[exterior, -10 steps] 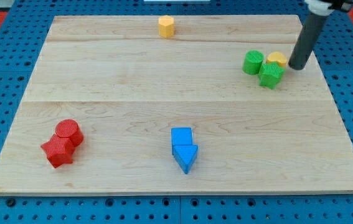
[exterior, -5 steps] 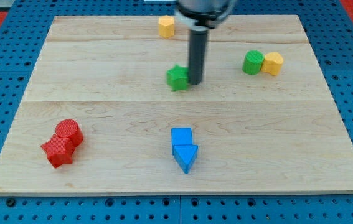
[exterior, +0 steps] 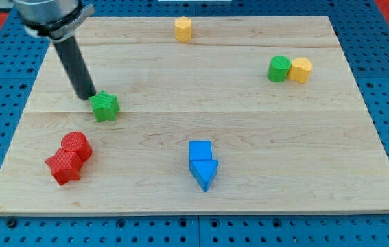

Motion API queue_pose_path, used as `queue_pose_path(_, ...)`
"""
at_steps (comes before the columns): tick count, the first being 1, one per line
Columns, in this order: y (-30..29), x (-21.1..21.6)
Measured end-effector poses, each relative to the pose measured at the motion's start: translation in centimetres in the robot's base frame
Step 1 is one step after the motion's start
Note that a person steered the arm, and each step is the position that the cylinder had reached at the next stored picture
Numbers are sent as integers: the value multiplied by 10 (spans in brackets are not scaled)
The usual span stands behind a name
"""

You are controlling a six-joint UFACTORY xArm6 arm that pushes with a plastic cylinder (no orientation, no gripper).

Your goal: Push the green star closer to the red star and red circle

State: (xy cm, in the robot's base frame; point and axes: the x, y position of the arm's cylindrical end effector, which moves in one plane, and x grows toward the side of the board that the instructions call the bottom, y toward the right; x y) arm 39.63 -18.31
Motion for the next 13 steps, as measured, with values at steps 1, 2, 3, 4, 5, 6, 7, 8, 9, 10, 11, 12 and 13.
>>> queue_pose_path(1,54,-7)
queue_pose_path(2,71,21)
queue_pose_path(3,36,51)
queue_pose_path(4,33,47)
queue_pose_path(5,32,16)
queue_pose_path(6,-5,46)
queue_pose_path(7,-30,61)
queue_pose_path(8,-23,29)
queue_pose_path(9,-53,29)
queue_pose_path(10,-55,38)
queue_pose_path(11,-57,73)
queue_pose_path(12,-64,82)
queue_pose_path(13,-85,93)
